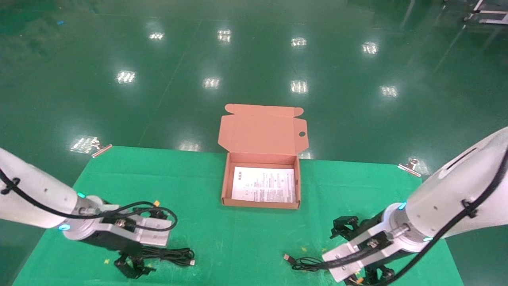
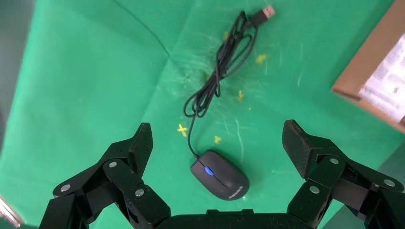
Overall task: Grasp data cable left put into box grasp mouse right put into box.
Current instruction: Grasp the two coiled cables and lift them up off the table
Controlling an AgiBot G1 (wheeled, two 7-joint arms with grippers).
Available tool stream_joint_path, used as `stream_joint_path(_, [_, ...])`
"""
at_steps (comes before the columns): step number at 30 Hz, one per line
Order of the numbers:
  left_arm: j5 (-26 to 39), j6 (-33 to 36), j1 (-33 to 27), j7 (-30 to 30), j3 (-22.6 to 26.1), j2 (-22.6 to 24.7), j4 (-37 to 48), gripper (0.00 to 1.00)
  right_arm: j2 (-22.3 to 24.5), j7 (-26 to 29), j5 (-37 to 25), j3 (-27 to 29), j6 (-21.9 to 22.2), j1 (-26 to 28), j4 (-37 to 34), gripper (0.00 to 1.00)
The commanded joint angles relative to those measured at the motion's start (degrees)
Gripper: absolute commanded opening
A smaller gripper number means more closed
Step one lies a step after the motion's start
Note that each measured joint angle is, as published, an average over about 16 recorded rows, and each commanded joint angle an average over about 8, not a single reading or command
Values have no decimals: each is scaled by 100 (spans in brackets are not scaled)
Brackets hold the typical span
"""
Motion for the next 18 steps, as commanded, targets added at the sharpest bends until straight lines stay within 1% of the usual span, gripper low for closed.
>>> stream_joint_path(1, [101, -80, 32, 15, 50, 89, 255, 100, 7, 129, -77, -17, 132, -119, -17, 100])
stream_joint_path(6, [39, -246, 80, 151, 32, 289, 1091, 100, -21, 350, -134, -2, 459, -386, -204, 100])
stream_joint_path(10, [-3, -441, 56, 362, 2, 465, 1765, 100, -76, 464, 45, 85, 697, -575, -559, 100])
stream_joint_path(14, [-16, -650, 0, 585, -22, 665, 2388, 100, -176, 437, 301, 188, 915, -731, -1054, 100])
stream_joint_path(18, [-44, -876, -38, 794, -53, 856, 2981, 100, -328, 243, 361, 203, 1113, -833, -1522, 100])
